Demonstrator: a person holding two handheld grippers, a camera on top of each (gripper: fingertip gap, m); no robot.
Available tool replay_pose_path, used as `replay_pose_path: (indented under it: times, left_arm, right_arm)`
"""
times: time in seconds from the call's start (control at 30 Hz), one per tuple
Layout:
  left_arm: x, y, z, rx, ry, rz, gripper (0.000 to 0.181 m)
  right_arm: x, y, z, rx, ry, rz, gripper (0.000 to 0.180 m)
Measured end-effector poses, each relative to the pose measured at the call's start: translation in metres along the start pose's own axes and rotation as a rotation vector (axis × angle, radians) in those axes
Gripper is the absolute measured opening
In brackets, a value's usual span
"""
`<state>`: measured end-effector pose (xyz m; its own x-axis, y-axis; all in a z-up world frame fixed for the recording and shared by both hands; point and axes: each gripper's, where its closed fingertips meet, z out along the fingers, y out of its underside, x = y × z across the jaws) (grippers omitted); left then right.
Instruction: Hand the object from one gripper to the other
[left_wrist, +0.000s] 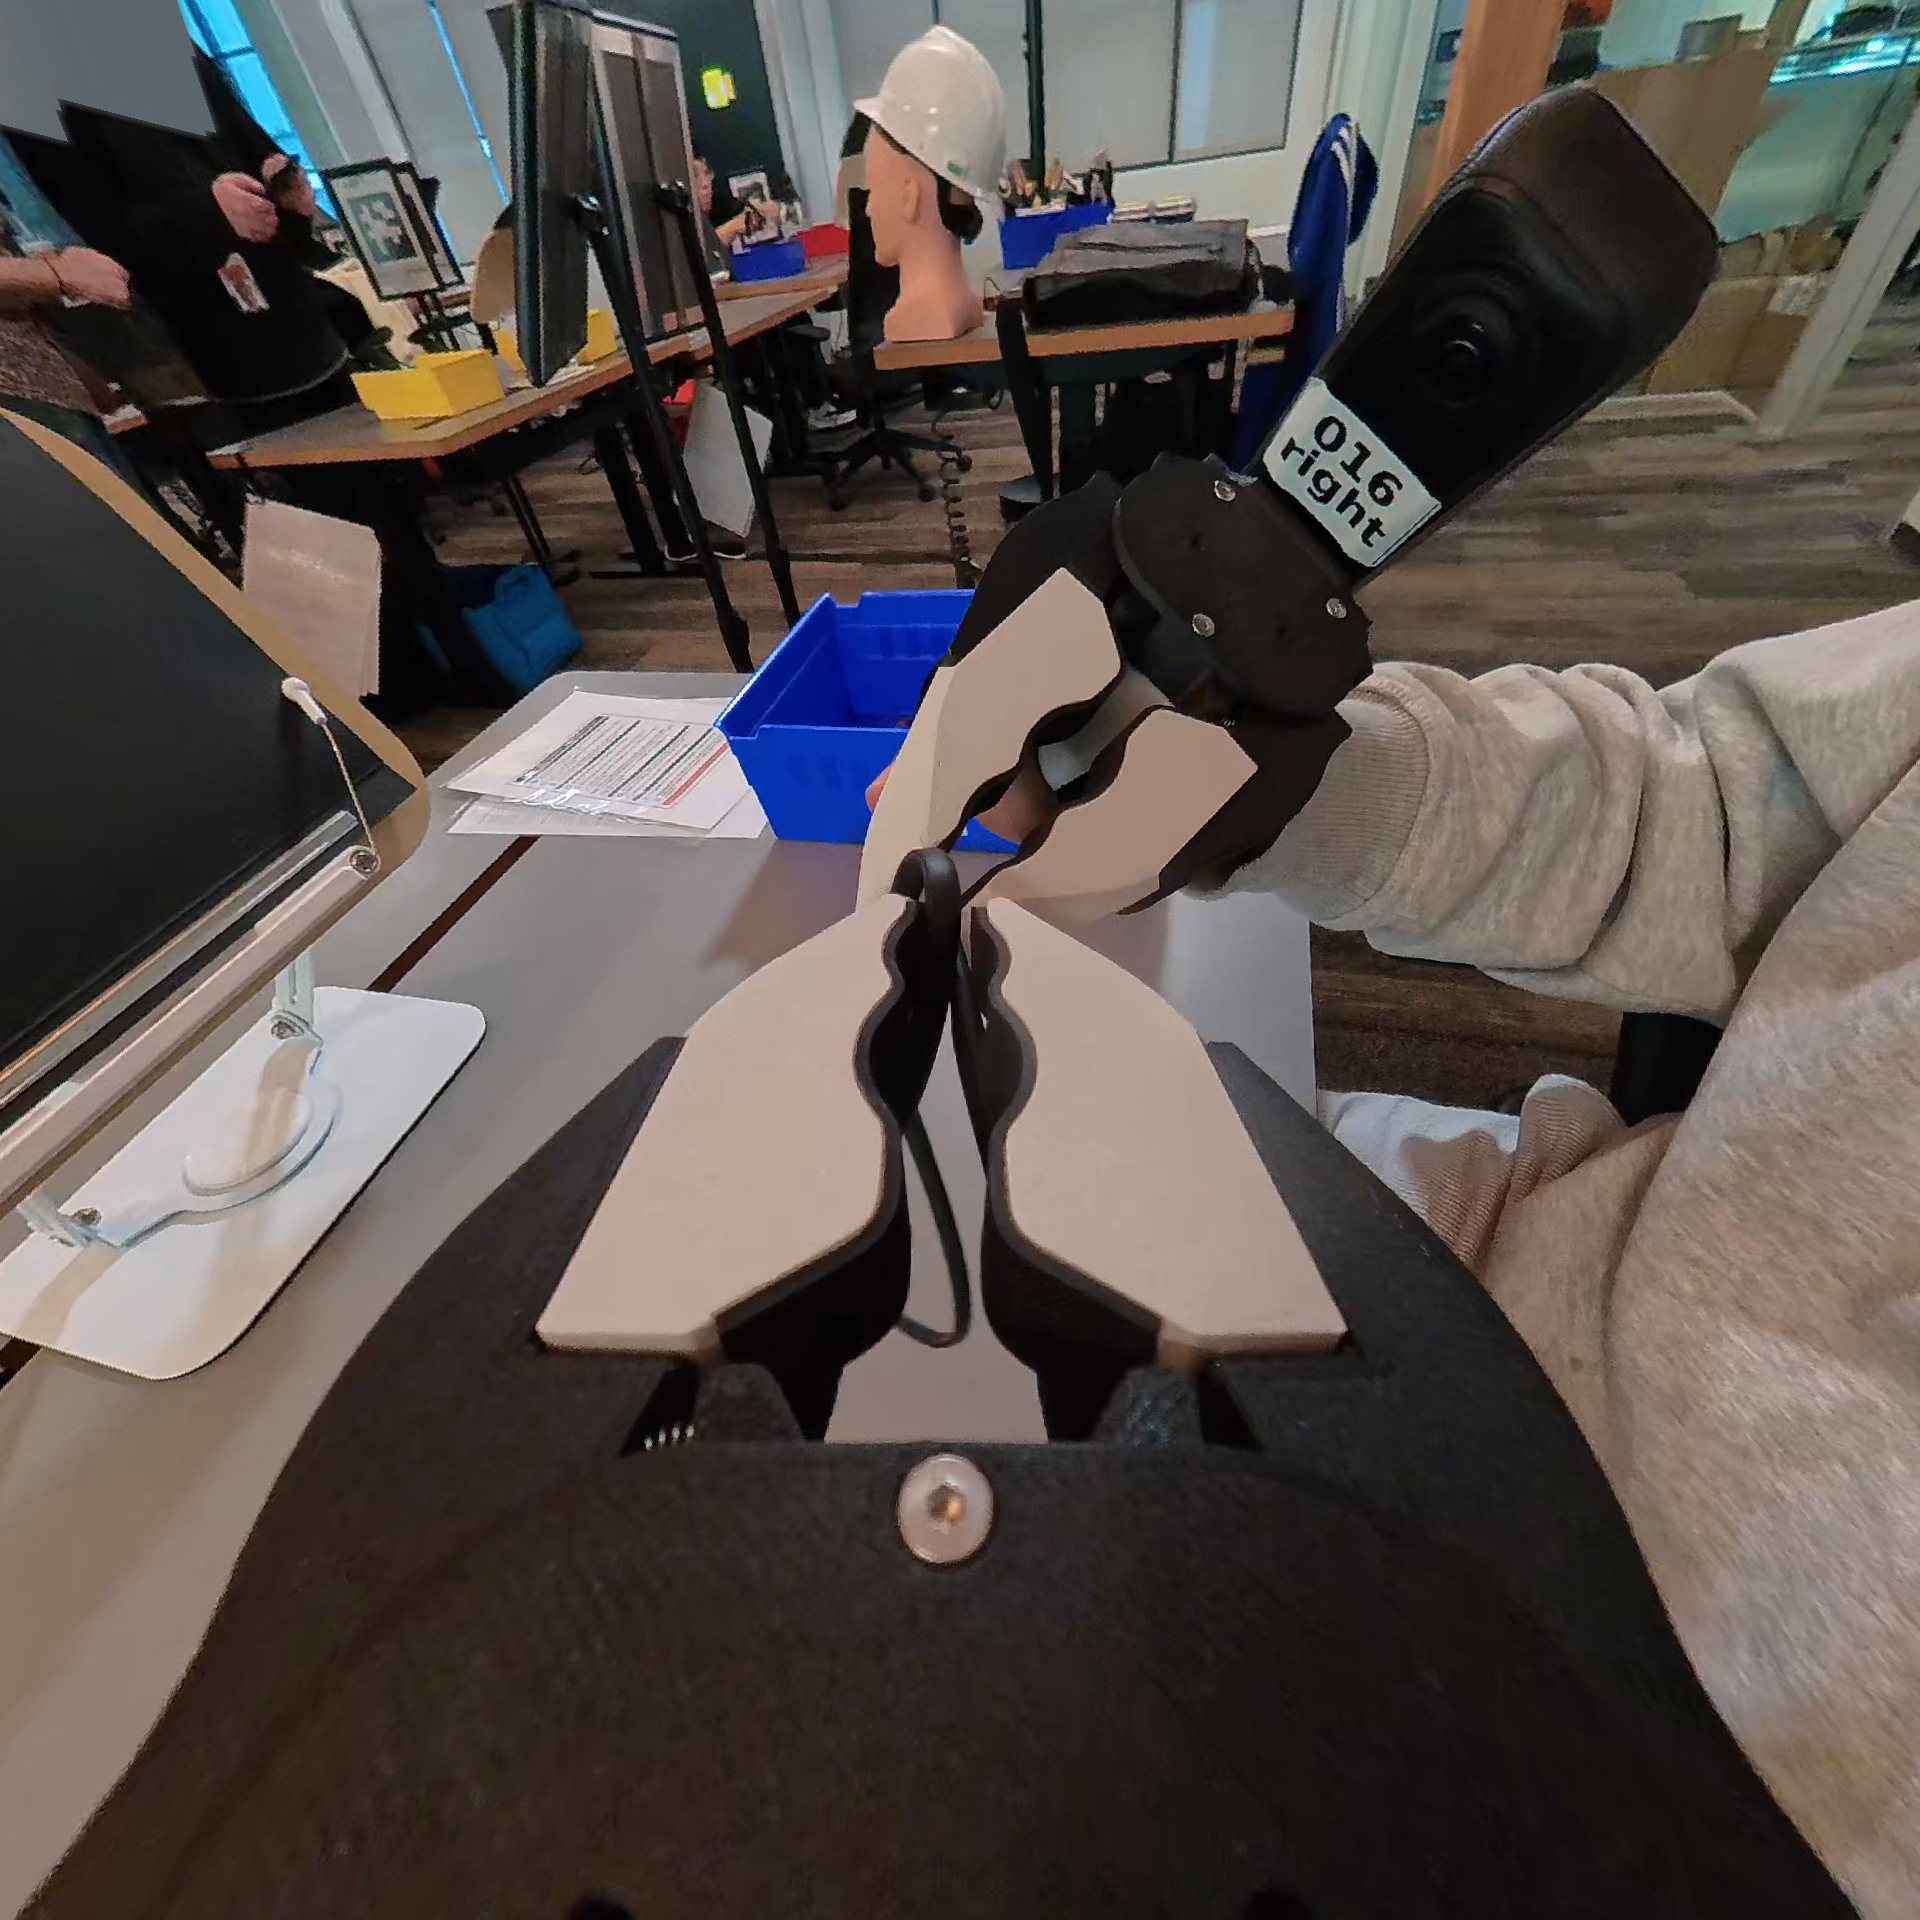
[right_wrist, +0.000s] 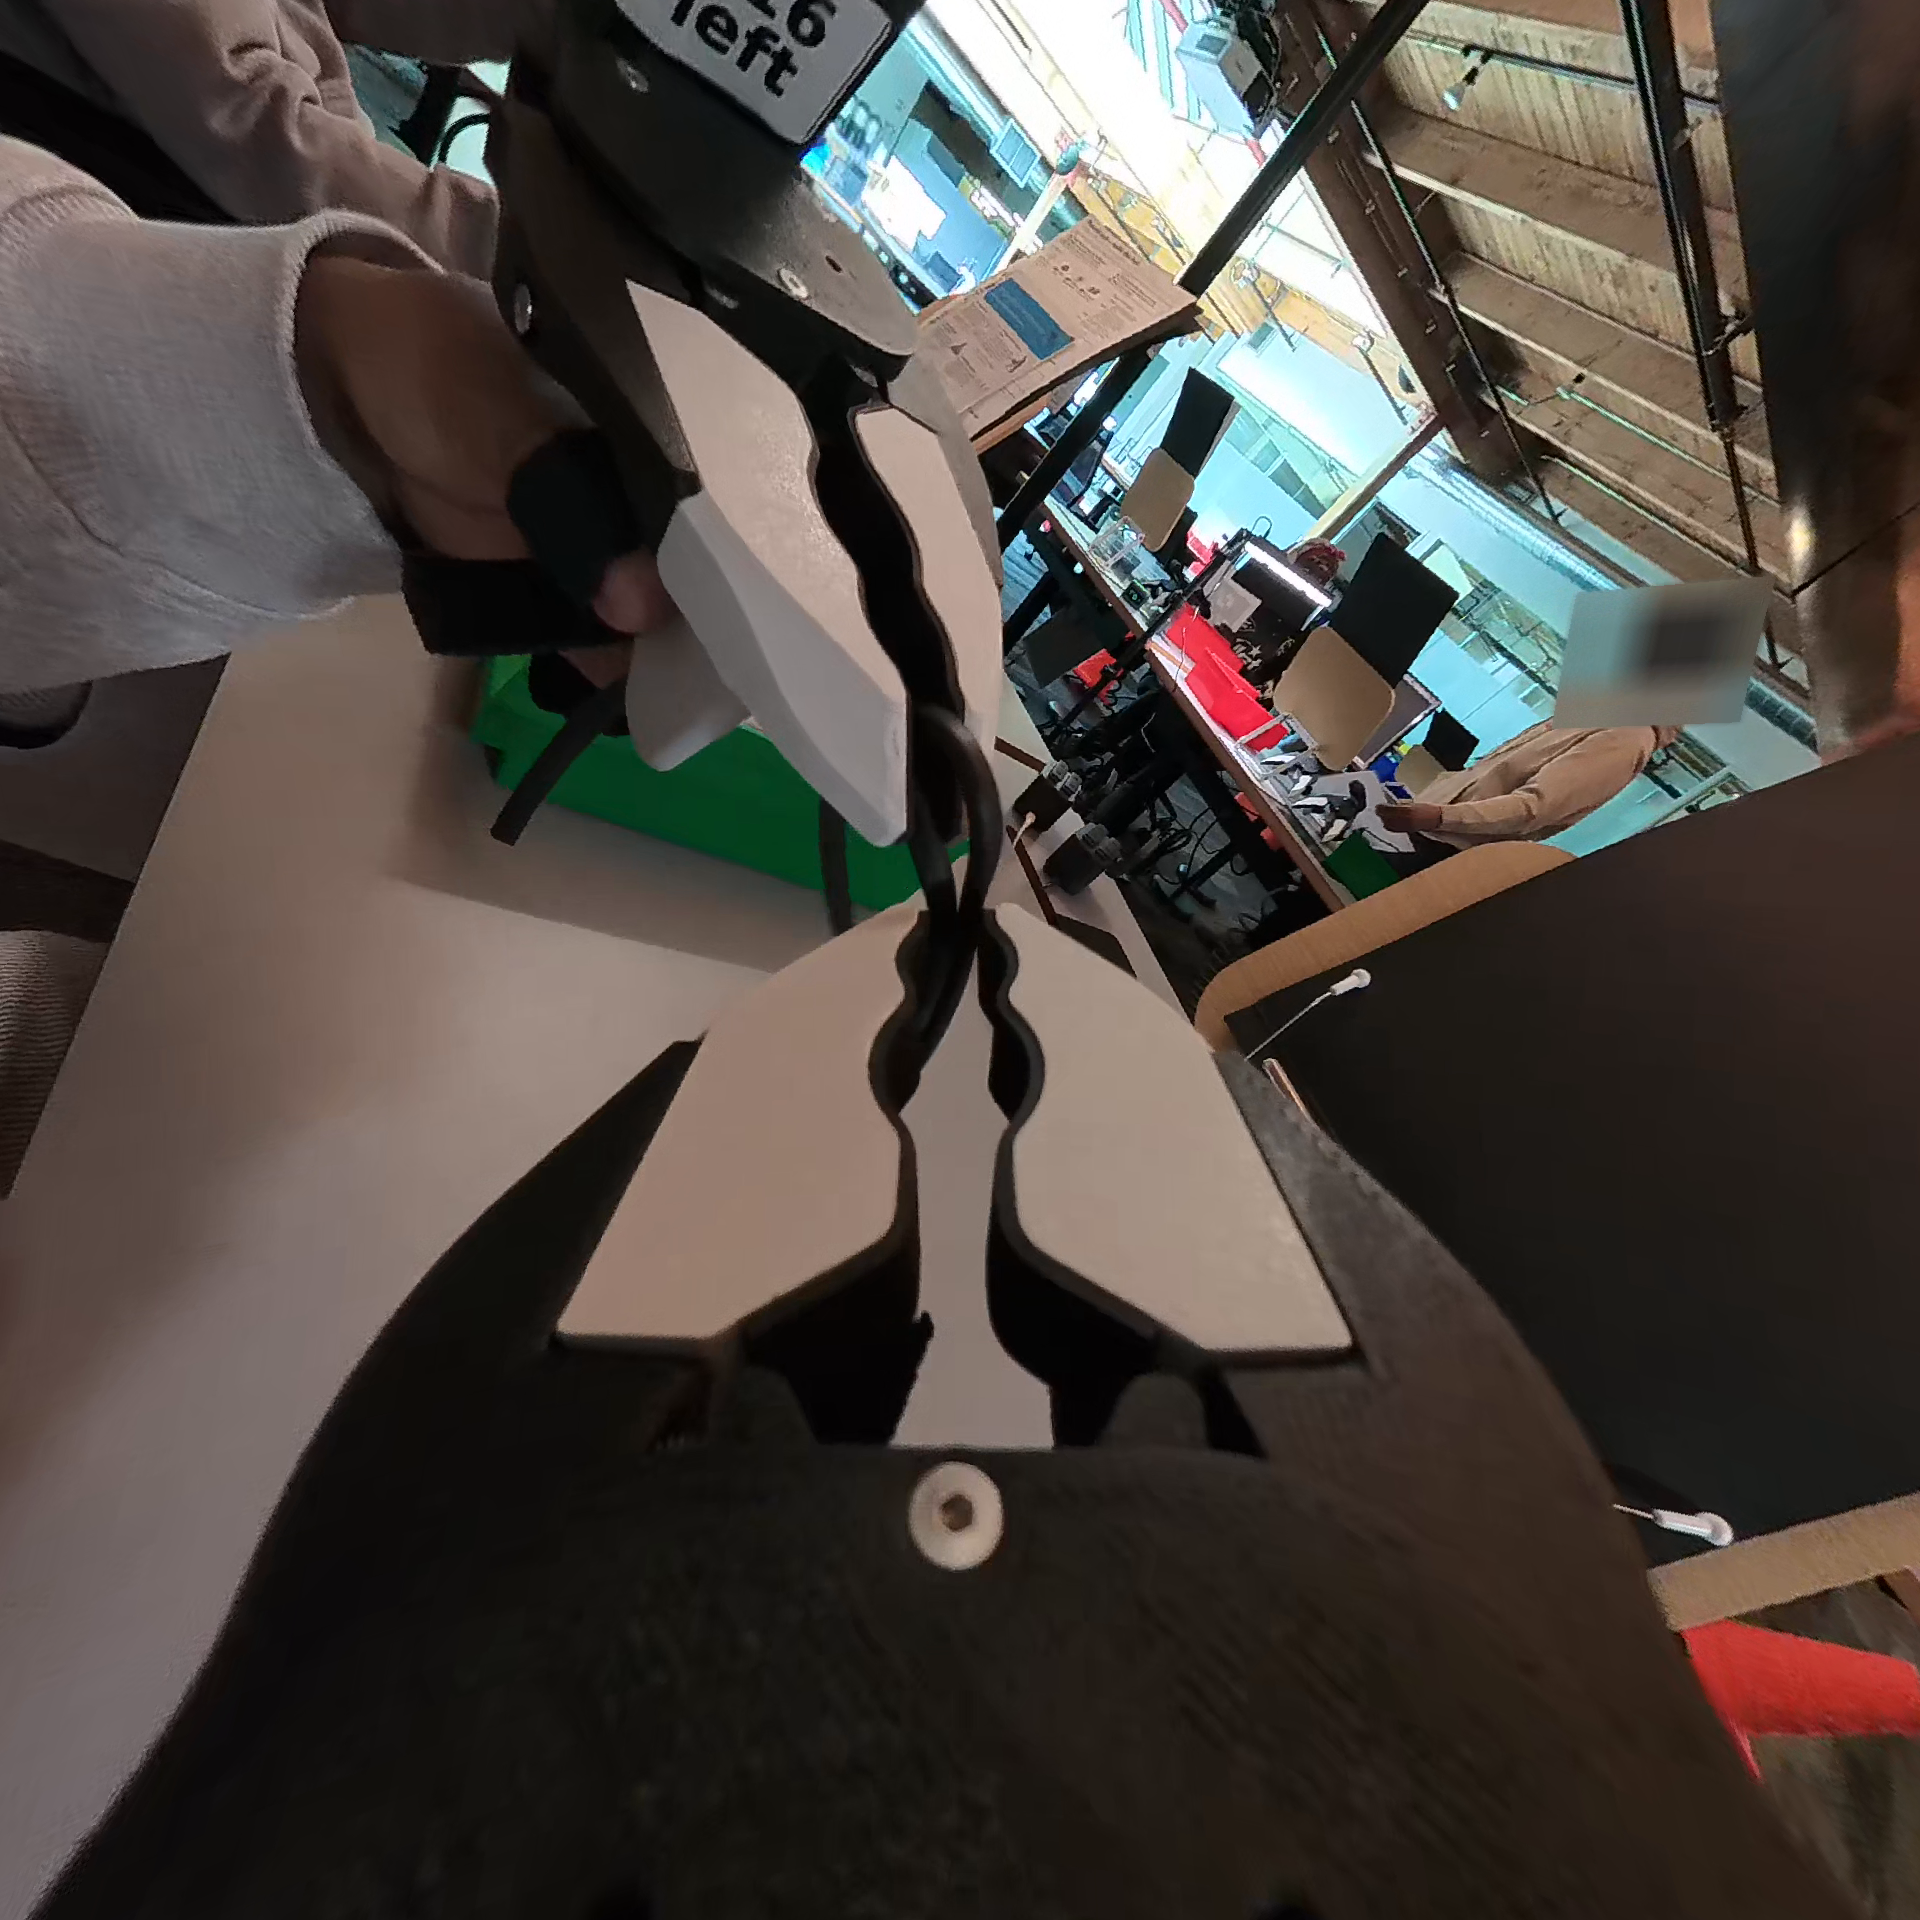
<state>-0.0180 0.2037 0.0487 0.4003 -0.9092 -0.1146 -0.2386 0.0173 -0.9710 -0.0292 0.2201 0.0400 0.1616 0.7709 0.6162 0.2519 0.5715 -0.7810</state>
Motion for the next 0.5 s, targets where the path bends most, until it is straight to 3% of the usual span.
replay_pose_path:
  times: [0.1, 0.3, 0.5]
  left_arm:
    - [0.000, -0.005, 0.000, 0.034, -0.006, -0.008, 0.010]
    - [-0.015, -0.022, -0.008, 0.149, -0.108, -0.039, 0.052]
    - [-0.036, -0.038, -0.029, 0.295, -0.200, -0.098, 0.060]
  right_arm:
    - [0.003, -0.003, -0.002, 0.016, 0.002, 0.022, 0.008]
    - [0.028, 0.001, -0.015, 0.004, 0.083, 0.073, 0.008]
    - [0.102, -0.004, -0.078, -0.068, 0.346, 0.099, 0.009]
